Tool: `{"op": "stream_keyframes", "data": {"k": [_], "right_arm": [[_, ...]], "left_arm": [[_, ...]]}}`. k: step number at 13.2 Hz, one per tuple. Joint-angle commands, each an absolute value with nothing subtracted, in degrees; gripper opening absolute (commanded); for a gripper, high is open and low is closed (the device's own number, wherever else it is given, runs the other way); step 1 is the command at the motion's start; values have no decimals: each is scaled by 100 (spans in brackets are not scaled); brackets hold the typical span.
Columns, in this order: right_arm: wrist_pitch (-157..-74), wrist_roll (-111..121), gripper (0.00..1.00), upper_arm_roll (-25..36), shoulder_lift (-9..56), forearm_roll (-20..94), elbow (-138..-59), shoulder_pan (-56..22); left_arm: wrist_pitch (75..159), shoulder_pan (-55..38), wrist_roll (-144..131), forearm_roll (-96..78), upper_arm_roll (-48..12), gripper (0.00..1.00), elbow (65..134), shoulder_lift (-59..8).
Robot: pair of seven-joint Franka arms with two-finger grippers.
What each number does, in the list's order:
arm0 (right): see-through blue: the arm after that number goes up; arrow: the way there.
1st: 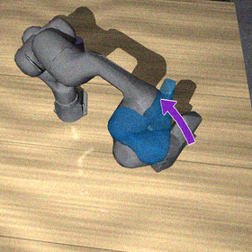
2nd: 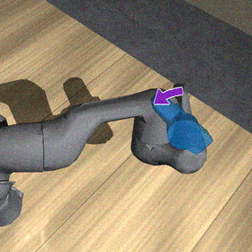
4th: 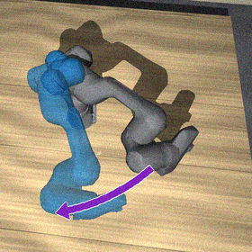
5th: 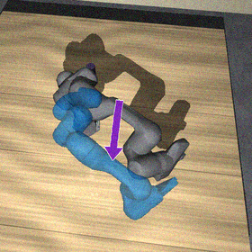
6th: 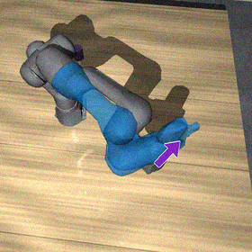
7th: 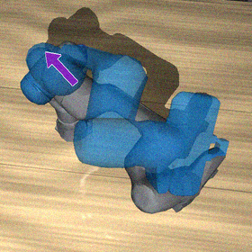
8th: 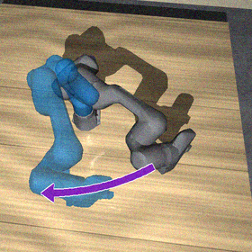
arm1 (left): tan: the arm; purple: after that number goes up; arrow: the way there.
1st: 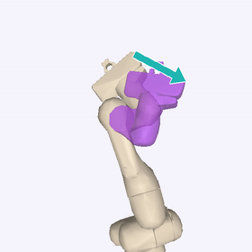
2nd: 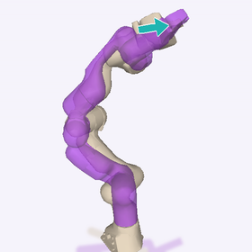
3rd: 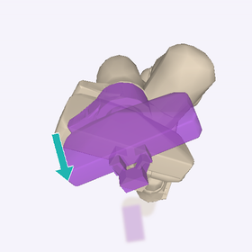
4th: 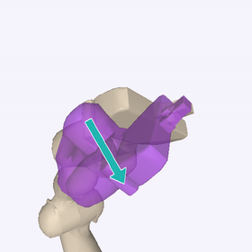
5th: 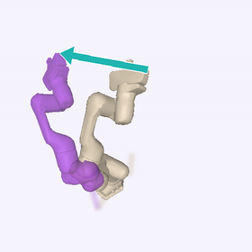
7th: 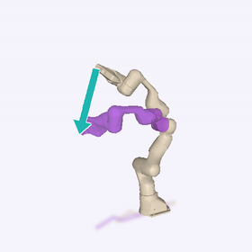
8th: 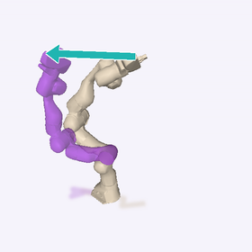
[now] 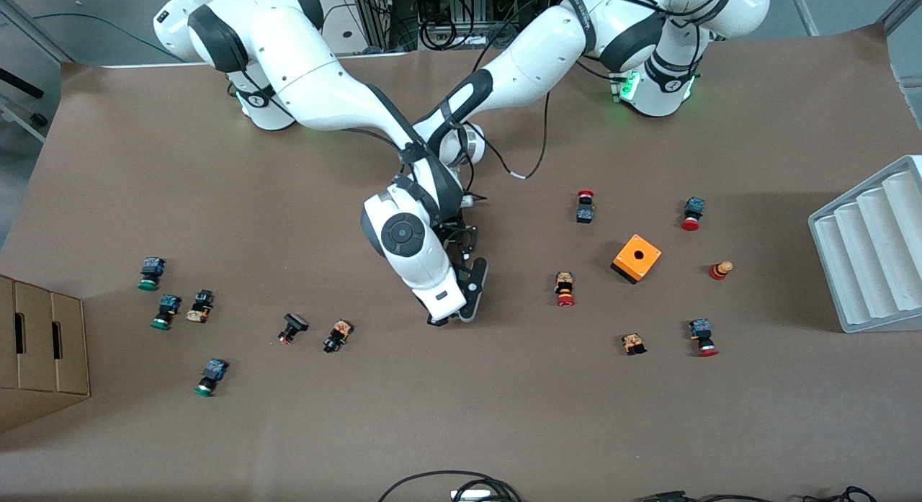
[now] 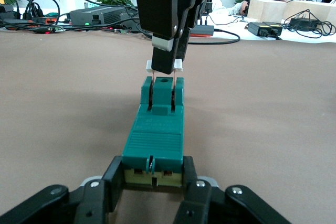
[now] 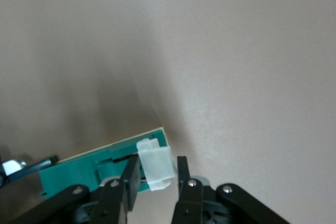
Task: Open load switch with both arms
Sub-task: 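Press the white handle down into the switch base with the right gripper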
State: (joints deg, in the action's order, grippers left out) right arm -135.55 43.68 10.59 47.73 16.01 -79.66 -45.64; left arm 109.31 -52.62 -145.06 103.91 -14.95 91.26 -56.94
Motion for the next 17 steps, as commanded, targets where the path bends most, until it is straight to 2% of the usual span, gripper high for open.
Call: {"op": "stream_keyframes", "data": {"k": [1,17], "right_arm": [[-13316,4280,35,835,4641,1687,-8200,-4623],[-12815,4324,33,809,4395,1670,-8200,-4544]], "left_arm": [[10995,-5282,-14607,10406,-1441,6,9000,-5854],[10995,-5282,-14599,10406,-1441,6,9000,-5854]]}}
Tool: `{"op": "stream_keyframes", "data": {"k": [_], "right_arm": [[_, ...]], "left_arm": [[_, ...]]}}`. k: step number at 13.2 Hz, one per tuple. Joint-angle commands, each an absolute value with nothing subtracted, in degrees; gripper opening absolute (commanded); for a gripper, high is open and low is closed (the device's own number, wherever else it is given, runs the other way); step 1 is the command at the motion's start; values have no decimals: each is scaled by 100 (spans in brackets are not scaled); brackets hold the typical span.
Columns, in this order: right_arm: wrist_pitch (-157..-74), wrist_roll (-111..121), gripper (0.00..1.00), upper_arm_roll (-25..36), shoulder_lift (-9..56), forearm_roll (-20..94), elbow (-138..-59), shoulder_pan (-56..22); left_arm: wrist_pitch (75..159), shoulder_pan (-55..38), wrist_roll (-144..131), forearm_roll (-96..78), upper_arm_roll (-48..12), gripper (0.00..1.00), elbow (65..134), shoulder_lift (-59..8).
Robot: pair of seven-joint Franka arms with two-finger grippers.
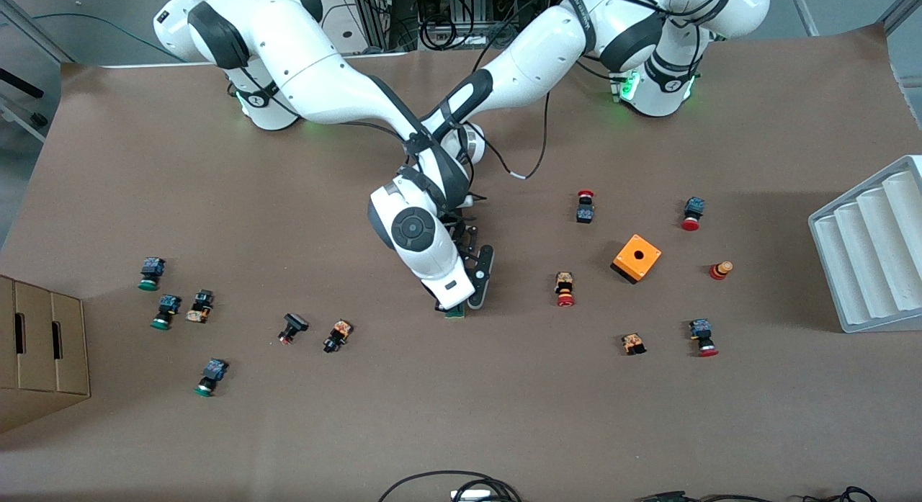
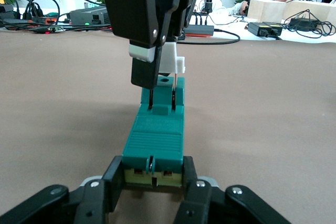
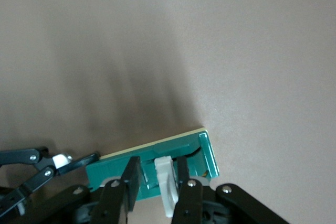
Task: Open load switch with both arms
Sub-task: 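Press the white handle down into the switch base with the right gripper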
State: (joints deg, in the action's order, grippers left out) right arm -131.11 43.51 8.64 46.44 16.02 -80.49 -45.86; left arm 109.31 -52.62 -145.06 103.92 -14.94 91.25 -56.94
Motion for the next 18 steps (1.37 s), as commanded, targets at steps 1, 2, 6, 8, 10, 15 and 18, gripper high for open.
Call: {"op": "stream_keyframes", "data": {"k": [1,2,6,8,10,15,18], "right_arm": [[-12762,4333,33,809,4368,1670,-8200,-4544],[-12762,4333,33,809,4359,1670,-8200,-4544],[-12753,4316,32,809,4351,1670,-8200,-4553],[-12735,4315,32,809,4333,1670,-8200,-4553],[-12657,4315,32,809,4289,1670,-8200,-4544],[-12481,4307,31,809,4201,1670,-8200,-4544],[-12480,4298,31,809,4210,1670,-8200,-4544]], "left_arm": [[10995,-5282,-14599,10406,-1441,6,9000,-5854],[10995,-5282,-14599,10406,-1441,6,9000,-5854],[10995,-5282,-14599,10406,-1441,6,9000,-5854],[10995,-5282,-14599,10406,-1441,6,9000,-5854],[10995,-5282,-14599,10406,-1441,6,9000,-5854],[10995,-5282,-14599,10406,-1441,6,9000,-5854],[10995,-5282,-14599,10406,-1441,6,9000,-5854]]}}
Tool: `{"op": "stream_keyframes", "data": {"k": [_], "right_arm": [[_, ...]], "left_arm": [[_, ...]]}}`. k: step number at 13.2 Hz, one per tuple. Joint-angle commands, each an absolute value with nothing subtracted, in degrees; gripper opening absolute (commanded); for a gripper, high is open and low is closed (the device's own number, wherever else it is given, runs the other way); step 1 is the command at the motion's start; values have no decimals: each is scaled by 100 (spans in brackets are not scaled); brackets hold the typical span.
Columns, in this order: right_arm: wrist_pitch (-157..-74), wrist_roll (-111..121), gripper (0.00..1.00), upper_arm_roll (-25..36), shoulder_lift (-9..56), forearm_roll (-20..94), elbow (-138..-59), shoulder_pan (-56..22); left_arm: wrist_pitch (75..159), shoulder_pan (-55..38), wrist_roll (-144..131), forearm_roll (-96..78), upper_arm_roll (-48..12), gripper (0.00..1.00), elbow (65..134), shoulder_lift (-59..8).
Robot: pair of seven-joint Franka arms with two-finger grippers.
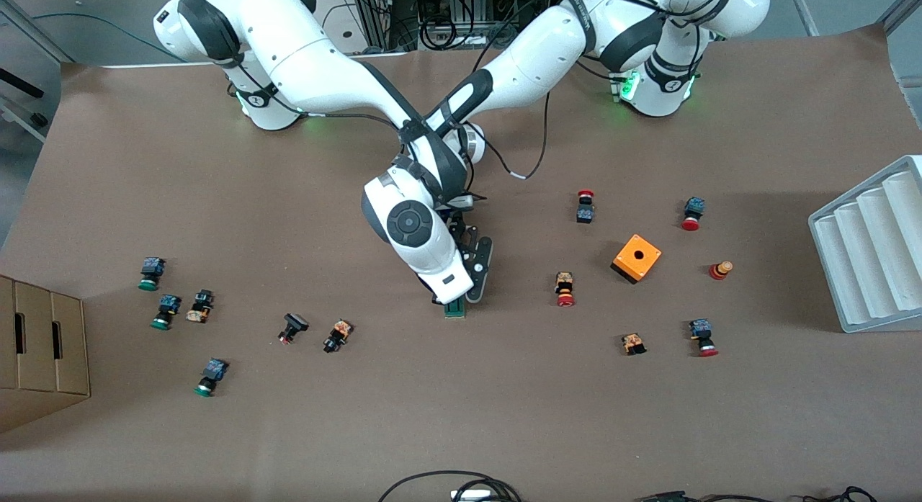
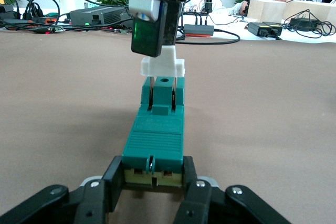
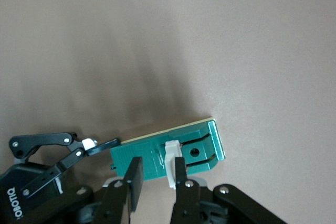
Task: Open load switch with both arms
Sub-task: 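Press the white handle down into the switch base with the right gripper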
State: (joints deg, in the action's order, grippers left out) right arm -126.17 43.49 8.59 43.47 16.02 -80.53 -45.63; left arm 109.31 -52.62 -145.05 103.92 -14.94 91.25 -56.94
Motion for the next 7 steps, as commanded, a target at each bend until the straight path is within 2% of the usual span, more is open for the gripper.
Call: {"op": "stream_keyframes", "data": {"k": [1,7], "right_arm": [[-12480,4289,31,809,4219,1670,-8200,-4544],[-12498,4271,30,809,4271,1670,-8235,-4553]], "left_arm": [[10995,-5282,-14599,10406,-1441,6,9000,-5854],[10995,-5282,-14599,10406,-1441,6,9000,-5854]]}}
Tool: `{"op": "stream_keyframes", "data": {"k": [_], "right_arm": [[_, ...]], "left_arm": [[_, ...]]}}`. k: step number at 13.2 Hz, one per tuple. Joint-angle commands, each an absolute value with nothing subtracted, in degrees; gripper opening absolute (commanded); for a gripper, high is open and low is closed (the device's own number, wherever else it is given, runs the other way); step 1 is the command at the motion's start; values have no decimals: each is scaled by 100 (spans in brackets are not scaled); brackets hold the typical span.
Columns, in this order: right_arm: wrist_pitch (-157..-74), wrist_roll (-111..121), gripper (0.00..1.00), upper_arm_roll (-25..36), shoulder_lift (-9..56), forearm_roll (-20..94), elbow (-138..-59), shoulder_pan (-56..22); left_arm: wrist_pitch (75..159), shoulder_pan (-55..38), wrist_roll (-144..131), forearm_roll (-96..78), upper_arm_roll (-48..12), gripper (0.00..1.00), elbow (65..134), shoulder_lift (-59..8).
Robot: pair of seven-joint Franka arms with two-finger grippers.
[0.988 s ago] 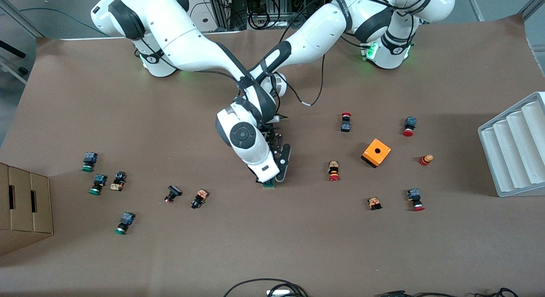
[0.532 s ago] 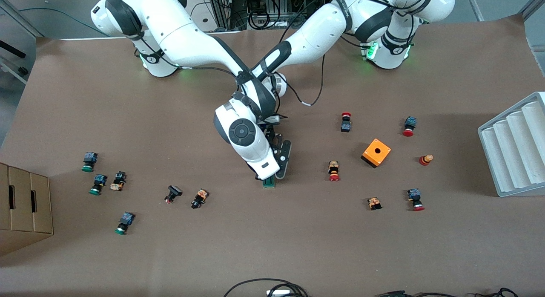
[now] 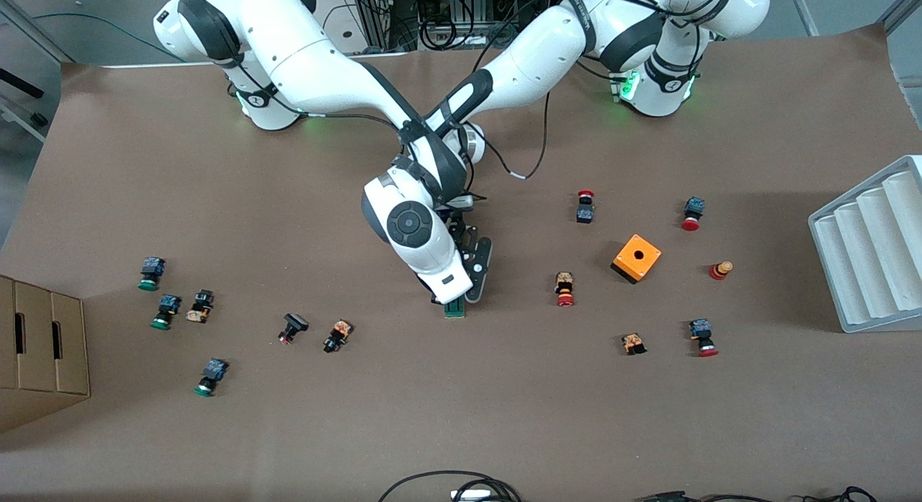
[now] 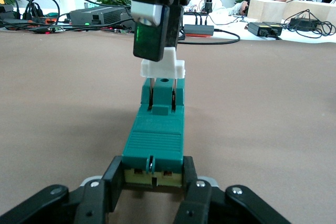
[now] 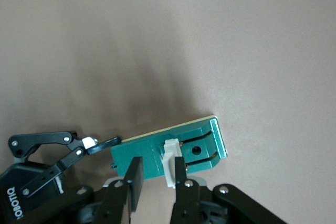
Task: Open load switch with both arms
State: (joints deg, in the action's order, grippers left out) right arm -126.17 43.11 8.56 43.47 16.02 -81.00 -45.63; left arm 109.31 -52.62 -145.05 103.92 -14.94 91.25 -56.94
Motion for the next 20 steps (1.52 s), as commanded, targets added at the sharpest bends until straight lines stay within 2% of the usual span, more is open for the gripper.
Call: {"op": "stream_keyframes", "data": {"k": [1,20], "right_arm": [[-12533,4271,30,809,4263,1670,-8288,-4561],[-12656,4263,29,817,4333,1652,-8341,-4623]], "left_arm": [[10995,-5282,-14599,10406,-1441,6,9000,-5854],[10995,-5282,-14599,10406,-1441,6,9000,-5854]]}}
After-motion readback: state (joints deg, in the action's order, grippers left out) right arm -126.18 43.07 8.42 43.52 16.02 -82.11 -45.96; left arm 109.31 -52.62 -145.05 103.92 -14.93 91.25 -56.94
